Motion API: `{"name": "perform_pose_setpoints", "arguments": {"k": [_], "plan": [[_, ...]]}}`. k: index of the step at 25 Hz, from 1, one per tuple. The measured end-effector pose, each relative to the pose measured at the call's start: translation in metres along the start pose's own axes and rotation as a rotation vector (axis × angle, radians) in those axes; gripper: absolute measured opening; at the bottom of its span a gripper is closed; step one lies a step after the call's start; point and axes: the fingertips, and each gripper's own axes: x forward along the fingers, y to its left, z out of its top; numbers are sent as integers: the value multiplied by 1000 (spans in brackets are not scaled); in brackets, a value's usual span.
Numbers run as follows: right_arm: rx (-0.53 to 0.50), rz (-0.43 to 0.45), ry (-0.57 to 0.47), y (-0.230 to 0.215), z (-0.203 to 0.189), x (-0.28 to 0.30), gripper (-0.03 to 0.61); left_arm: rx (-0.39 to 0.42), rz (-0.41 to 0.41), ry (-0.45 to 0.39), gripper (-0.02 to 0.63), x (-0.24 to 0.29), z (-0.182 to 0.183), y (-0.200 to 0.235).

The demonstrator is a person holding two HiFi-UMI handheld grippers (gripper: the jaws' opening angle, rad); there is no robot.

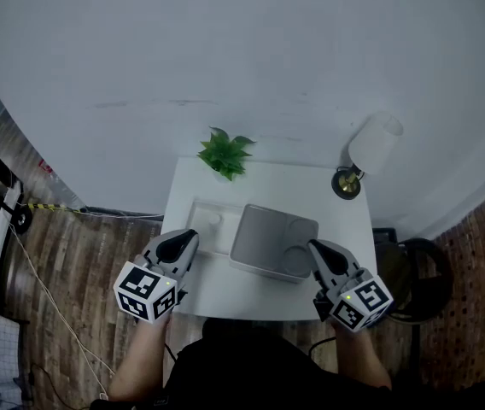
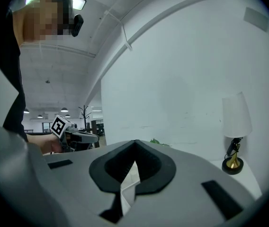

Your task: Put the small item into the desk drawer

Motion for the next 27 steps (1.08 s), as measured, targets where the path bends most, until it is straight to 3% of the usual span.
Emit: {"name": "perform_pose_setpoints", "arguments": {"k": [7,18,27], "plan": [[-16,43,13,11,2,6,3,-2,10,5,25,-7,-2,-1],[-17,34,7,17,3,12,3,17,23,-17,25,-14,1,9],[-7,19,9,21,2,9,3,108,12,-12,25,-16,9,0]]}}
